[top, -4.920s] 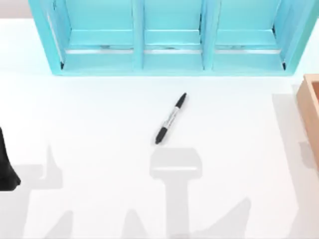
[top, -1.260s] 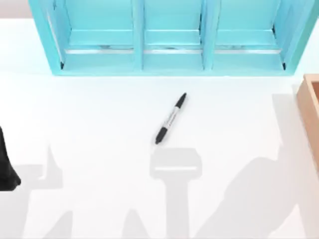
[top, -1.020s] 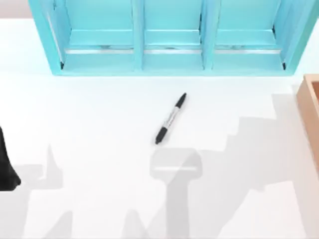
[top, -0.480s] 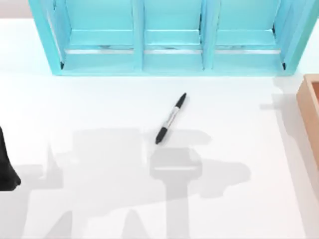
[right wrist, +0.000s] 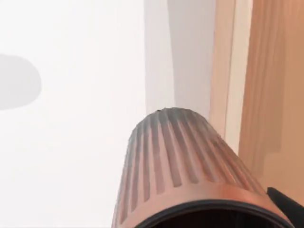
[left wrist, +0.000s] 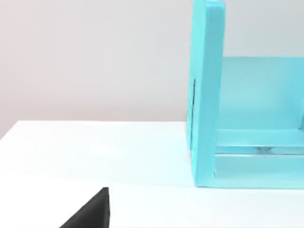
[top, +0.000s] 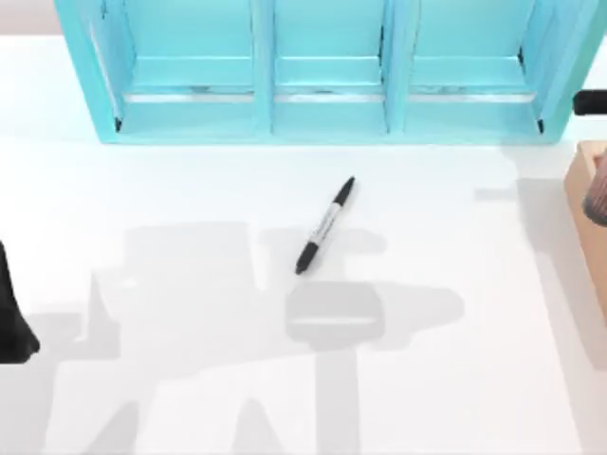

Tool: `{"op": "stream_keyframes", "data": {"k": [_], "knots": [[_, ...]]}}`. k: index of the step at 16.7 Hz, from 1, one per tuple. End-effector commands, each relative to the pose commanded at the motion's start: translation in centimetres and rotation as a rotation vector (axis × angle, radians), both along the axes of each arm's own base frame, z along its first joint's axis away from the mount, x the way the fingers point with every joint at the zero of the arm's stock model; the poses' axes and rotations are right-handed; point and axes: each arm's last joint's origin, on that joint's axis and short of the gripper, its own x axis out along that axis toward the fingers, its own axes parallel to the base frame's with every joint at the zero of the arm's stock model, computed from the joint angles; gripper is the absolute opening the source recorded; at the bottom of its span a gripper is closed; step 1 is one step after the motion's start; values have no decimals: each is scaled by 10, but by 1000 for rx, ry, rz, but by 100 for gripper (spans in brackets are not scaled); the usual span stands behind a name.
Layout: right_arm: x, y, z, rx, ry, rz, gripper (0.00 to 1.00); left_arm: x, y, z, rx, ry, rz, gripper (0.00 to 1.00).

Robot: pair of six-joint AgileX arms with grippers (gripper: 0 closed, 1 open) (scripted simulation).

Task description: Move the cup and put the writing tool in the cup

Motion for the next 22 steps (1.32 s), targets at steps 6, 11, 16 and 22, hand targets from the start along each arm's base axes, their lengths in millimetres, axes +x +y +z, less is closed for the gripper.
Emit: {"op": "stream_keyframes", "data": {"k": [6, 11, 16, 22], "knots": [[47, 86, -66, -41, -25, 6, 0, 0, 0, 0, 0, 0, 0, 100], [48, 92, -72, -40, -27, 1, 0, 0, 0, 0, 0, 0, 0, 100], [49, 95, -94, -40, -31, 7, 0, 0, 0, 0, 0, 0, 0, 100], [50, 97, -115, -42, -35, 6, 0, 0, 0, 0, 0, 0, 0, 100]]}}
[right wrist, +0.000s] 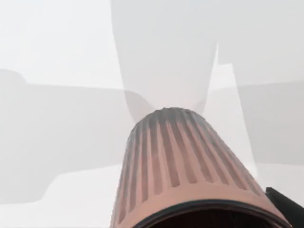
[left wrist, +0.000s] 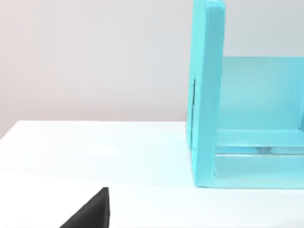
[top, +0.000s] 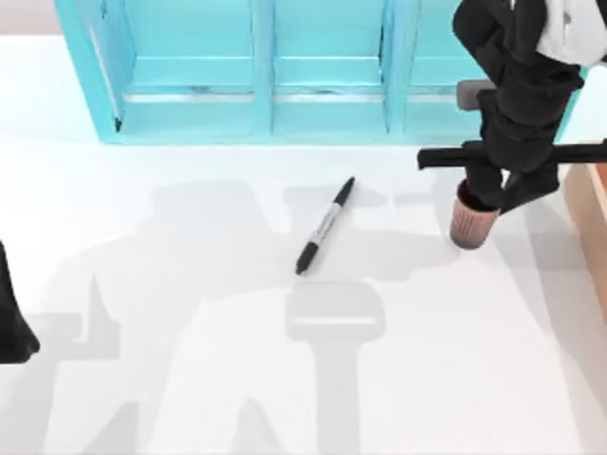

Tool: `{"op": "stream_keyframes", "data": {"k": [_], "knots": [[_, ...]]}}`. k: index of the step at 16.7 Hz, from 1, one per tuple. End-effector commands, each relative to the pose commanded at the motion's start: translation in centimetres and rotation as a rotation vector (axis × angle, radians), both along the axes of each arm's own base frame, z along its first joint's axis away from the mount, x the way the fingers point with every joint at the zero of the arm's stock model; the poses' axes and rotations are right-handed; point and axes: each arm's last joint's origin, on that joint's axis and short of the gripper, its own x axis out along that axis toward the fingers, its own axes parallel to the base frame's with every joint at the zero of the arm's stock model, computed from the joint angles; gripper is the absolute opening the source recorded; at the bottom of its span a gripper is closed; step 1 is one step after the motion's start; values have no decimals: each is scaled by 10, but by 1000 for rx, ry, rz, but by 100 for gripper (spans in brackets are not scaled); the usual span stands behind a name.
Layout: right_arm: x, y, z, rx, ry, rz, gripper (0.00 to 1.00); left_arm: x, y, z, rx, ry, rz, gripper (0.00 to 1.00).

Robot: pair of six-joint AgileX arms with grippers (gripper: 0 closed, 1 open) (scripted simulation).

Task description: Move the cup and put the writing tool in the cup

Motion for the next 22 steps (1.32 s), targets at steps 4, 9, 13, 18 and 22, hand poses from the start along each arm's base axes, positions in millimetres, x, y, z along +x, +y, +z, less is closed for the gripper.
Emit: {"op": "stream_keyframes", "data": {"k": [4, 9, 13, 18, 22], "knots": [[0, 0, 0, 0, 0, 0, 23, 0, 0, 0, 0, 0, 0, 100], [0, 0, 0, 0, 0, 0, 60, 0, 0, 0, 0, 0, 0, 100], [0, 0, 0, 0, 0, 0, 90, 0, 0, 0, 0, 0, 0, 100], [0, 0, 0, 0, 0, 0, 100, 0, 0, 0, 0, 0, 0, 100], [0, 0, 0, 0, 0, 0, 100, 0, 0, 0, 0, 0, 0, 100]]}}
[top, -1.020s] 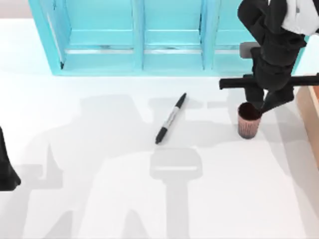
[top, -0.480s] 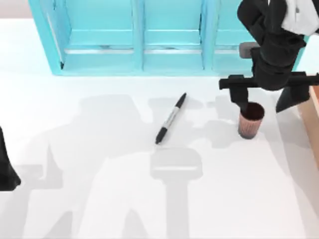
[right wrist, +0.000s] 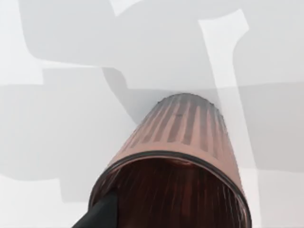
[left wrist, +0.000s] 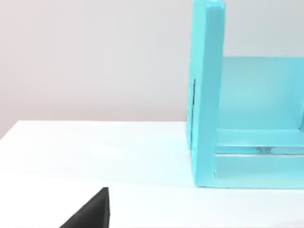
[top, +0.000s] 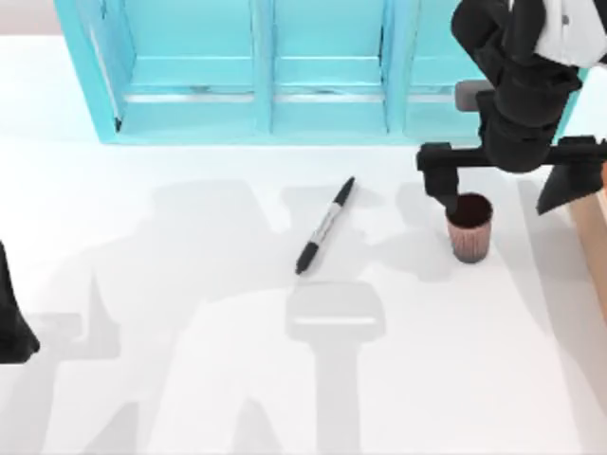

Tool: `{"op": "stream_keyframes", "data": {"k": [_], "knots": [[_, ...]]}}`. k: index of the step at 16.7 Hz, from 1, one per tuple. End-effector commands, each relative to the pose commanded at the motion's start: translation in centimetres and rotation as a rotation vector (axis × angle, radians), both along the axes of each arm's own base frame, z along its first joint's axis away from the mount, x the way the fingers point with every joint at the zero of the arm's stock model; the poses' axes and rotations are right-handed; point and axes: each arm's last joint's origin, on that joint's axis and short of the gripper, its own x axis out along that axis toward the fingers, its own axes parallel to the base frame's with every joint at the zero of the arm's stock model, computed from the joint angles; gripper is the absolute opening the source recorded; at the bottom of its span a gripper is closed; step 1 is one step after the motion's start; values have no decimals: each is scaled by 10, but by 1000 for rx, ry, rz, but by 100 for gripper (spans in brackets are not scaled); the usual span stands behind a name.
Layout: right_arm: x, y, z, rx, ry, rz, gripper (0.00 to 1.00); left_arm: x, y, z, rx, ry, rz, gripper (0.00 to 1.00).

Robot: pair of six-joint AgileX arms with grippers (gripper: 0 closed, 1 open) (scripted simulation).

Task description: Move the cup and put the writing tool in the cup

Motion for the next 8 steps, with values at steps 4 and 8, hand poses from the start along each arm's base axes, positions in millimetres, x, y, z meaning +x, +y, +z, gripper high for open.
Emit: {"op": "stream_keyframes", "data": {"k": [4, 8], "knots": [[3, 0, 5, -4, 8, -3, 100, 0, 0, 0, 0, 0, 0, 100], [12, 5, 36, -14, 31, -1, 100, 0, 0, 0, 0, 0, 0, 100]]}}
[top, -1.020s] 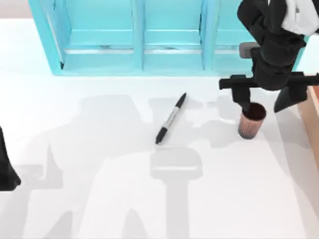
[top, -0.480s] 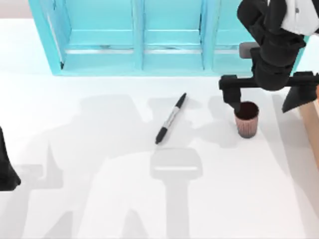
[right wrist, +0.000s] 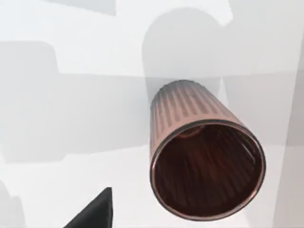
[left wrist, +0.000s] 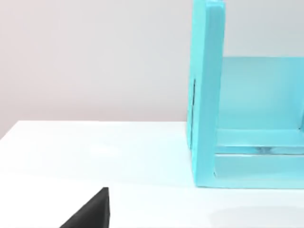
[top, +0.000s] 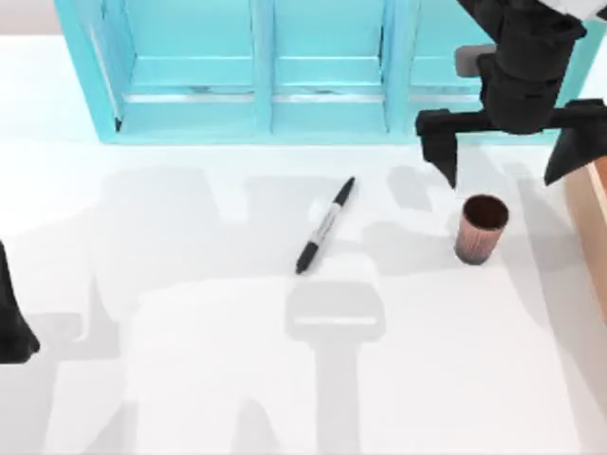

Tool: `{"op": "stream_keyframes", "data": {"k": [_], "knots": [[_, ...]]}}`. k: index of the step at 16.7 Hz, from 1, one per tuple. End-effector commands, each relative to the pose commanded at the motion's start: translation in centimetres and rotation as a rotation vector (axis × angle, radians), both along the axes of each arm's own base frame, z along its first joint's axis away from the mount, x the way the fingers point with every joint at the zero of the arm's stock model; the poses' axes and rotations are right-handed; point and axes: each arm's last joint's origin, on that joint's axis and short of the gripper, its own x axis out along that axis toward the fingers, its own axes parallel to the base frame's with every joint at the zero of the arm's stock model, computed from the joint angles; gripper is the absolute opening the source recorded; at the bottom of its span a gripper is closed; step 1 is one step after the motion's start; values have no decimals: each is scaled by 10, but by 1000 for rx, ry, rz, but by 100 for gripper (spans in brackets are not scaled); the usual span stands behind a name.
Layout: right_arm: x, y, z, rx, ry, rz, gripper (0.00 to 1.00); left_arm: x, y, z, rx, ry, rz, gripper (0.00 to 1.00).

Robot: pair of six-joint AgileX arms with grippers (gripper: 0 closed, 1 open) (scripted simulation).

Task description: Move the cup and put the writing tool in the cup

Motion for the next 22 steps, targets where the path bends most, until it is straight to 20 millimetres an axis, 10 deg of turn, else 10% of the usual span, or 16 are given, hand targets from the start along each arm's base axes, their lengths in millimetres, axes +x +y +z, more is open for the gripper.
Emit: {"op": "stream_keyframes", "data": {"k": [10, 17, 22], "knots": [[-11, -6, 112, 14, -30, -1, 100, 0, 0, 0, 0, 0, 0, 100], [-2, 3, 114, 49, -98, -3, 100, 0, 0, 0, 0, 0, 0, 100], [9, 42, 71, 122, -99, -138, 100, 0, 0, 0, 0, 0, 0, 100]]}}
